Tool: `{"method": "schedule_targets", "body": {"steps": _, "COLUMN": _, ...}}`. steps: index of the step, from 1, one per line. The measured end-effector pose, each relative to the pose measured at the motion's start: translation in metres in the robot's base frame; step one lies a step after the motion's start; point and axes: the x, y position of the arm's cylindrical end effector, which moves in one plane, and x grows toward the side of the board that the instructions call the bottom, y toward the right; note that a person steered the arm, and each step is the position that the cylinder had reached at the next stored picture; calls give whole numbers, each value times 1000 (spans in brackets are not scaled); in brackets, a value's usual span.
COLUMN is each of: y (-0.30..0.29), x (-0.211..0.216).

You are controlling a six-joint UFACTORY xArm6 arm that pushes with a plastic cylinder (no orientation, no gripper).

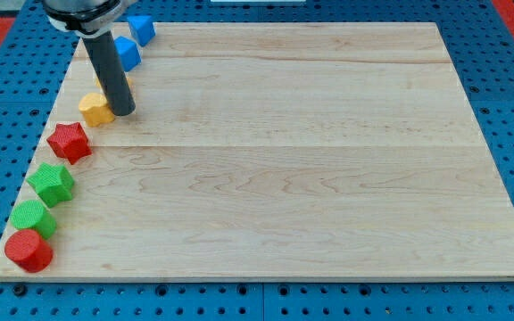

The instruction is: Move the yellow hexagon above the yellow heart

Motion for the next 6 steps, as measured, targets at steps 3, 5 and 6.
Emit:
{"method": "schedule_targets", "body": {"steps": 3, "y": 21, "x": -44}}
{"method": "schedule_targets", "body": {"steps": 5, "y": 2, "x": -54}}
{"method": "schedule_targets", "body": {"steps": 6, "y": 42, "x": -55}}
